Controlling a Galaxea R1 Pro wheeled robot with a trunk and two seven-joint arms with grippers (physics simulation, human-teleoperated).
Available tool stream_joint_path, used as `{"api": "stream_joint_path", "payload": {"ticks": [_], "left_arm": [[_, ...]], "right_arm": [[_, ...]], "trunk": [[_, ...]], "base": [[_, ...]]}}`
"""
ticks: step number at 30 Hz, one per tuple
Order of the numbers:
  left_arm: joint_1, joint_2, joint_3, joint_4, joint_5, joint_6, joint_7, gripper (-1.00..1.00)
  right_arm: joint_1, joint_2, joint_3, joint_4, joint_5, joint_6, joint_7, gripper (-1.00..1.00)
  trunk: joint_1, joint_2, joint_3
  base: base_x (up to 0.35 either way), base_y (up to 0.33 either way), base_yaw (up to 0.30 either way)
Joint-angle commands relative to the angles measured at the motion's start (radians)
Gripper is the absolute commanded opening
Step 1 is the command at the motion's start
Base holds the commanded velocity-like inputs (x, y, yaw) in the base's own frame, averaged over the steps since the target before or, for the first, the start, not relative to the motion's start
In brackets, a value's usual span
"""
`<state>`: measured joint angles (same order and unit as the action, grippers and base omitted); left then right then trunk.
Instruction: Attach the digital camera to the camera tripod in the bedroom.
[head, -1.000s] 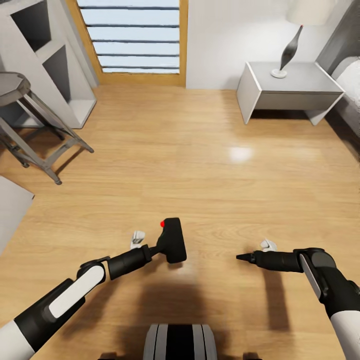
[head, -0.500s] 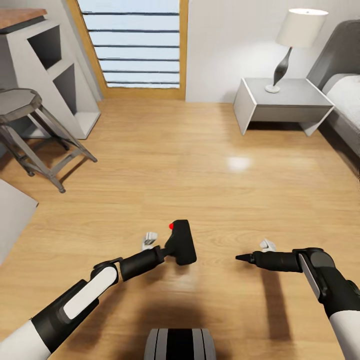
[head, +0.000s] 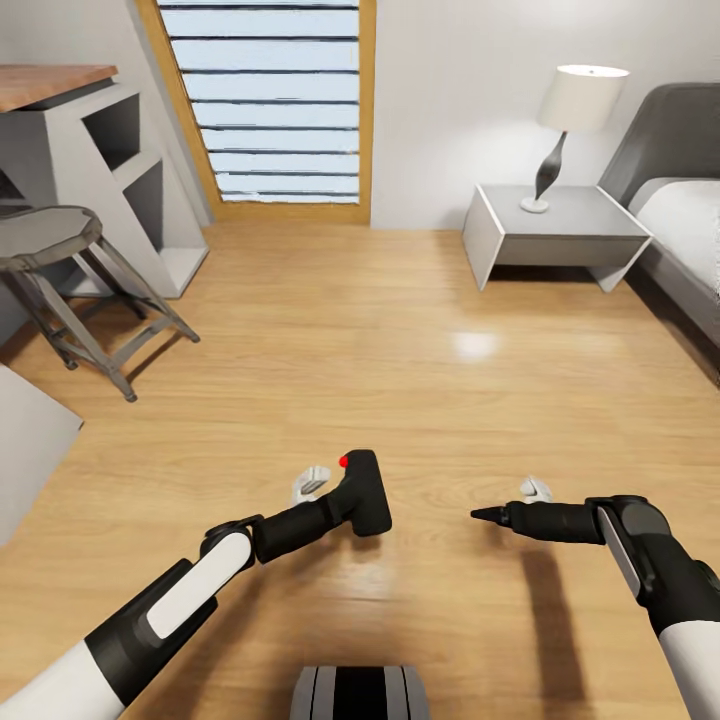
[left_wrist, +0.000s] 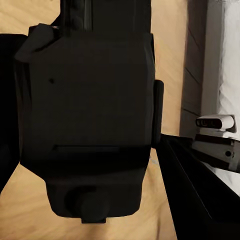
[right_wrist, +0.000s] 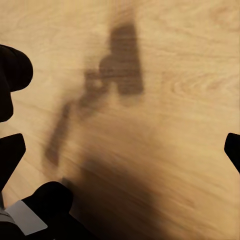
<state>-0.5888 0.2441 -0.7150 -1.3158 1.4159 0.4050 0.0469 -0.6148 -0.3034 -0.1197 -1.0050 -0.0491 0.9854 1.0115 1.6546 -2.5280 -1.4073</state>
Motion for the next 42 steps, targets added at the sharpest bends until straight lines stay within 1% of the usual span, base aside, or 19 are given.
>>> {"api": "stream_joint_path", "payload": {"ticks": [1,10,12,17,18,24,29,34,37,42], "left_arm": [[-0.001,0.000,-0.002,-0.001,0.008,0.001,0.007,-1.00],[-0.001,-0.001,-0.001,0.002,0.018,0.000,0.008,-1.00],[-0.001,0.002,-0.001,0.002,0.018,0.000,0.010,-1.00],[-0.001,0.026,-0.002,0.003,0.023,0.000,0.010,-1.00],[-0.001,0.035,-0.002,0.003,0.024,0.000,0.010,-1.00],[-0.001,0.047,-0.003,0.003,0.026,0.000,0.009,-1.00],[-0.001,0.049,-0.002,0.012,0.026,0.000,0.008,-1.00],[-0.001,0.044,-0.001,0.072,0.026,0.000,0.005,-1.00],[-0.001,0.041,0.000,0.093,0.026,0.001,0.004,-1.00],[-0.001,0.040,0.000,0.104,0.025,0.001,0.004,-1.00]], "right_arm": [[0.000,0.000,-0.001,0.000,-0.005,0.008,-0.001,1.00],[0.000,0.001,0.000,0.000,-0.007,0.011,-0.001,1.00],[0.000,0.001,0.001,0.000,-0.007,0.011,-0.001,1.00],[0.000,0.000,0.001,0.000,-0.008,0.010,0.000,1.00],[0.000,0.000,0.001,-0.001,-0.008,0.010,0.001,1.00],[0.000,0.000,-0.002,-0.002,-0.008,0.010,0.002,1.00],[0.000,0.001,-0.002,-0.012,-0.009,0.010,0.002,1.00],[0.000,0.004,-0.002,-0.040,-0.009,0.009,0.001,1.00],[0.000,0.004,-0.002,-0.047,-0.009,0.009,0.001,1.00],[0.000,0.004,-0.002,-0.051,-0.009,0.010,0.001,1.00]], "trunk": [[-0.001,0.000,0.003],[-0.005,0.002,0.038],[-0.006,0.003,0.046],[-0.008,0.004,0.065],[-0.008,0.004,0.069],[-0.011,0.005,0.092],[-0.013,0.007,0.112],[-0.015,0.008,0.131],[-0.017,0.008,0.143],[-0.019,0.010,0.162]], "base": [[0.000,0.000,0.000],[0.000,0.000,0.000],[0.000,0.000,0.000],[0.000,0.000,0.000],[0.000,0.000,0.000],[0.000,0.000,0.000],[0.000,0.000,0.000],[0.000,0.000,0.000],[0.000,0.000,0.000],[0.000,0.000,0.000]]}}
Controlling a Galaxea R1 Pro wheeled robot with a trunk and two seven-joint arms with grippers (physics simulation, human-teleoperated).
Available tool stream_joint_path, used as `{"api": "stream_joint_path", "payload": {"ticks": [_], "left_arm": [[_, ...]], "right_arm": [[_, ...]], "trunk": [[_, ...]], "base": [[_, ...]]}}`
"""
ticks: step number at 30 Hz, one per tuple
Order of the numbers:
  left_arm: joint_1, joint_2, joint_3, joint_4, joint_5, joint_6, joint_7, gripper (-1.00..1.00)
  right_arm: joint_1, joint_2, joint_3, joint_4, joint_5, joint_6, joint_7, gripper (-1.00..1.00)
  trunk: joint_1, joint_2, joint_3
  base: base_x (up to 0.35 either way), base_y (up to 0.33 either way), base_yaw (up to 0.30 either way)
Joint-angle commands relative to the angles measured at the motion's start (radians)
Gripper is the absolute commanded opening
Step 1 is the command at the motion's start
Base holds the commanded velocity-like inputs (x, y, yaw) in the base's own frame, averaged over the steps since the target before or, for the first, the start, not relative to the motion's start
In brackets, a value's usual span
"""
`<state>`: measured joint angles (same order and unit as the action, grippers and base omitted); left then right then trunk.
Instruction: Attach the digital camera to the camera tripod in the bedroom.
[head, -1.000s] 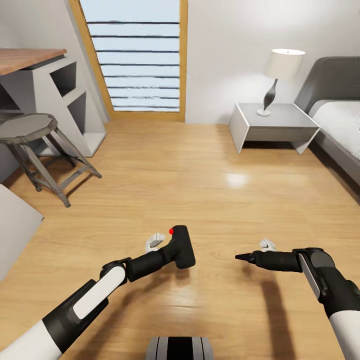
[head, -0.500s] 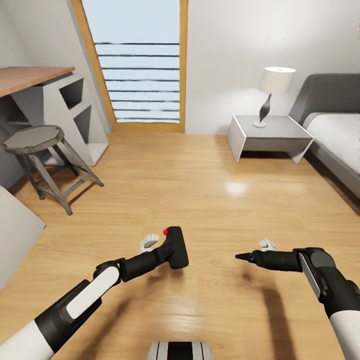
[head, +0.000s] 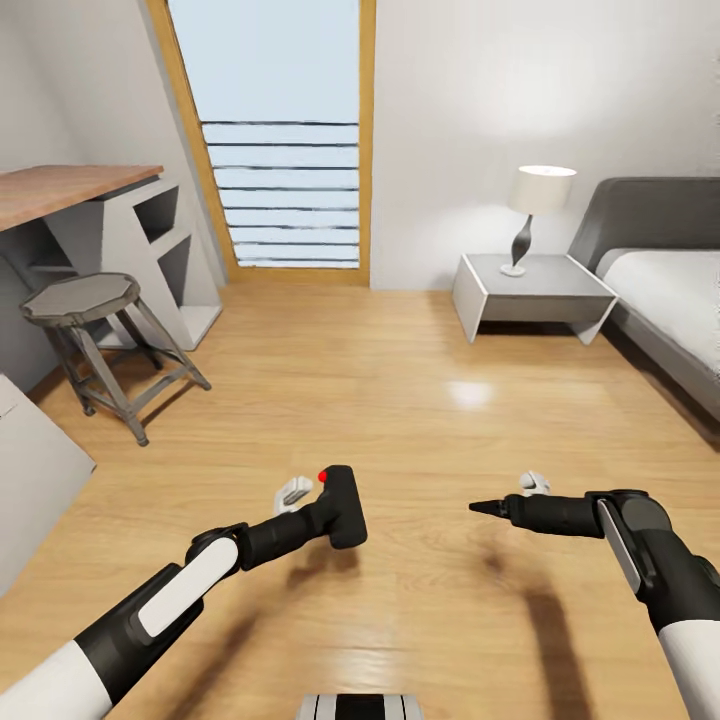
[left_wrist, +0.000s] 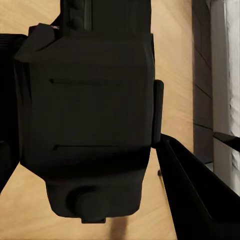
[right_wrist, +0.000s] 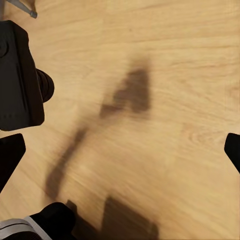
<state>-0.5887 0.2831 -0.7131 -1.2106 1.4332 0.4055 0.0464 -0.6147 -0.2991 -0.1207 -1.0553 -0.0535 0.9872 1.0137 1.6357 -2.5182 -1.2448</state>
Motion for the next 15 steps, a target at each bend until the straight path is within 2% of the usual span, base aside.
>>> {"api": "stream_joint_path", "payload": {"ticks": [1,15], "left_arm": [[-0.001,0.000,-0.002,-0.001,0.008,0.001,0.004,-1.00],[-0.001,-0.001,0.002,0.001,0.007,0.000,0.005,-1.00]], "right_arm": [[0.000,0.000,-0.001,0.000,-0.005,0.008,-0.001,1.00],[0.000,0.001,0.003,-0.002,0.000,0.010,-0.005,1.00]], "trunk": [[-0.001,0.000,0.003],[-0.007,0.003,0.057]], "base": [[0.000,0.000,0.000],[0.000,0.000,0.000]]}}
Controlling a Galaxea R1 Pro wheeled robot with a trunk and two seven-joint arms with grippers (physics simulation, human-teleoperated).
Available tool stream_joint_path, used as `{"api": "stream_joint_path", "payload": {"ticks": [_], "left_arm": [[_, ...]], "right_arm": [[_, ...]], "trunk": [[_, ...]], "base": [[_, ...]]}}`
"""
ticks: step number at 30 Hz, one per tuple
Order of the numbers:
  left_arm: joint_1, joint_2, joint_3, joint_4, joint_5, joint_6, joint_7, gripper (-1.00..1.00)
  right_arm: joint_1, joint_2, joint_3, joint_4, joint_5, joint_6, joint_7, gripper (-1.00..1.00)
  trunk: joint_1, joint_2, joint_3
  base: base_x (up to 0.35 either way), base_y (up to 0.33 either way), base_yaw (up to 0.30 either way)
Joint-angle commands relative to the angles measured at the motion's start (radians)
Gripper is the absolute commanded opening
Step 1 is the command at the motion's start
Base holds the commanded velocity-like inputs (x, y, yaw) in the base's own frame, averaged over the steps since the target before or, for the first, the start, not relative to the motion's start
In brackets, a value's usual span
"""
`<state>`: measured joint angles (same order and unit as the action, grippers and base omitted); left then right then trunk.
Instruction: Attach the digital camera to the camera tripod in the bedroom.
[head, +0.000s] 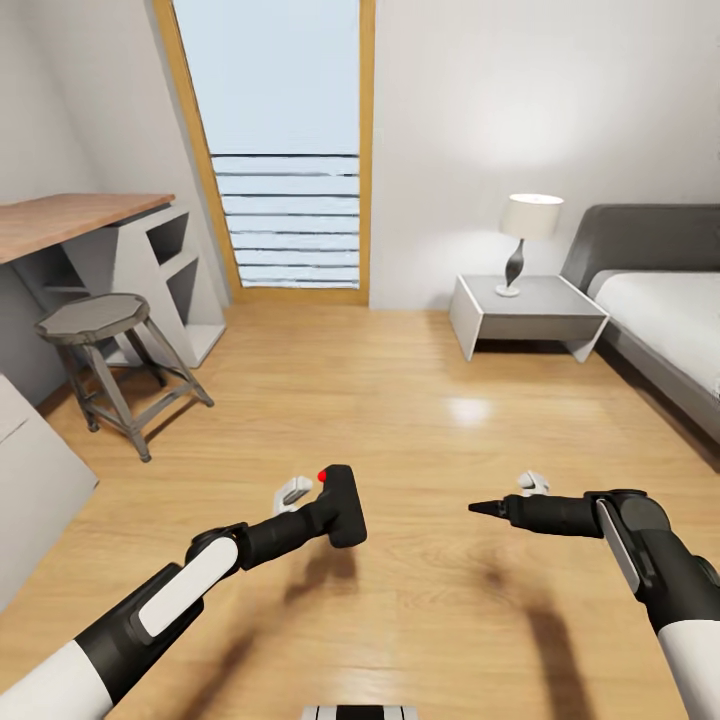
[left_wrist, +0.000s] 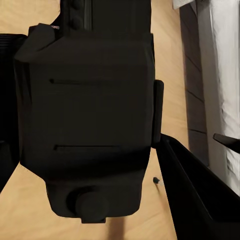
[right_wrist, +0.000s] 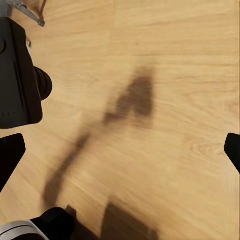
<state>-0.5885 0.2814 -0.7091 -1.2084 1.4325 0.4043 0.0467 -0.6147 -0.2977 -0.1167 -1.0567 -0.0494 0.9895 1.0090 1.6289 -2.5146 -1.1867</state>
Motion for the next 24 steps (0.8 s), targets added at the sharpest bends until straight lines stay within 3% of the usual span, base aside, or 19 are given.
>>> {"api": "stream_joint_path", "payload": {"ticks": [1,24], "left_arm": [[-0.001,0.001,-0.002,-0.002,0.008,0.001,0.005,-1.00],[-0.001,0.001,0.000,0.004,0.008,0.002,0.005,-1.00]], "right_arm": [[0.000,0.000,0.000,0.000,-0.004,0.008,-0.001,1.00],[0.000,0.000,0.000,0.000,-0.004,0.008,-0.003,1.00]], "trunk": [[-0.001,0.000,0.003],[-0.011,0.005,0.092]], "base": [[0.000,0.000,0.000],[0.000,0.000,0.000]]}}
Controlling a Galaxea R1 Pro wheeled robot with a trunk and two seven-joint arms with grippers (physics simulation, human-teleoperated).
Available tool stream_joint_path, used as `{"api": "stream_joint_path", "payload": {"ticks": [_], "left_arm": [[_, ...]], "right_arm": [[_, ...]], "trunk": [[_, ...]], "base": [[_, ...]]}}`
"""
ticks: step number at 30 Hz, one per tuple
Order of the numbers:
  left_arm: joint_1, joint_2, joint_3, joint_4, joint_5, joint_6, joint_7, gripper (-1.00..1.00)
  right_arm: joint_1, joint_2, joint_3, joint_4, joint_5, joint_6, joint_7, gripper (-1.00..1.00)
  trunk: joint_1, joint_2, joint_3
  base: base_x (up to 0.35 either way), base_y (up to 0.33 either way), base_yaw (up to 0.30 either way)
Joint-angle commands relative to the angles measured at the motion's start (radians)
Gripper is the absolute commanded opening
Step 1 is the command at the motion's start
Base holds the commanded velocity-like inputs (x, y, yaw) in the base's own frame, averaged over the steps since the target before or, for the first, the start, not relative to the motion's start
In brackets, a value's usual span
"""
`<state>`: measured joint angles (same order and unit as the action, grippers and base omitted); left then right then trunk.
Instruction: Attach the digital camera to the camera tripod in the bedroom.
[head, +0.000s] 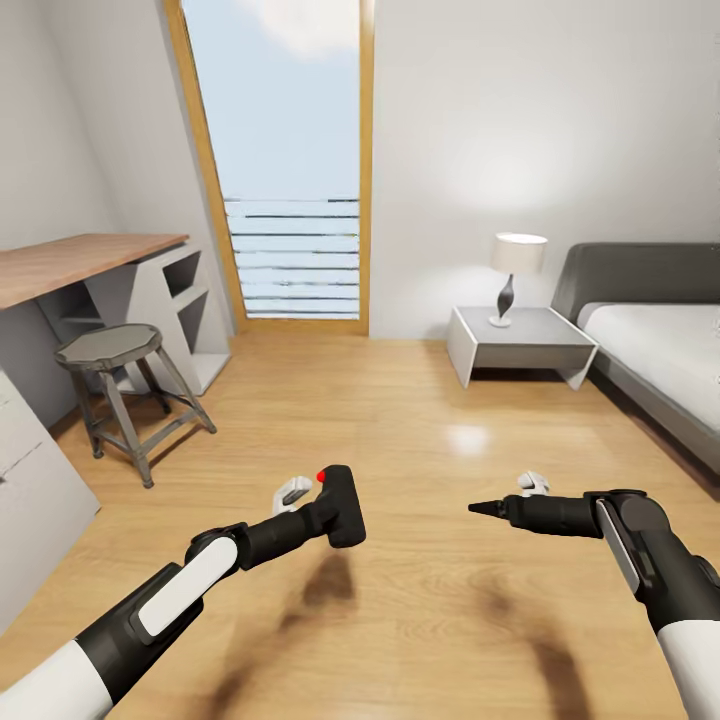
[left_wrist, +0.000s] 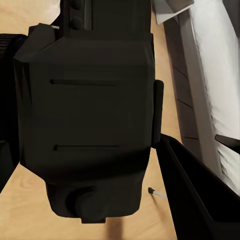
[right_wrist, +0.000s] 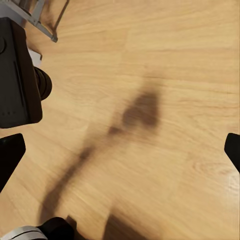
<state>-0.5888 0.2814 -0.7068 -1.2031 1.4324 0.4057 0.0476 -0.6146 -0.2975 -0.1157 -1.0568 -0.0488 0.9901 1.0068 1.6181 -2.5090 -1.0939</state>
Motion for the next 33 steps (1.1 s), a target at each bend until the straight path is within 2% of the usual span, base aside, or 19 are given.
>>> {"api": "stream_joint_path", "payload": {"ticks": [1,23,33], "left_arm": [[-0.001,0.001,-0.002,-0.001,0.008,0.001,0.005,-1.00],[-0.001,0.001,-0.002,-0.001,0.007,-0.001,0.005,-1.00],[-0.001,0.001,-0.002,-0.001,0.008,-0.001,0.005,-1.00]], "right_arm": [[0.000,0.000,-0.001,0.000,-0.004,0.007,-0.001,1.00],[0.000,0.000,0.000,0.000,0.004,0.009,-0.003,1.00],[0.000,0.000,-0.001,0.000,-0.007,0.009,-0.001,1.00]], "trunk": [[-0.001,0.000,0.003],[-0.010,0.005,0.088],[-0.015,0.007,0.127]], "base": [[0.000,0.000,0.000],[0.000,0.000,0.000],[0.000,0.000,0.000]]}}
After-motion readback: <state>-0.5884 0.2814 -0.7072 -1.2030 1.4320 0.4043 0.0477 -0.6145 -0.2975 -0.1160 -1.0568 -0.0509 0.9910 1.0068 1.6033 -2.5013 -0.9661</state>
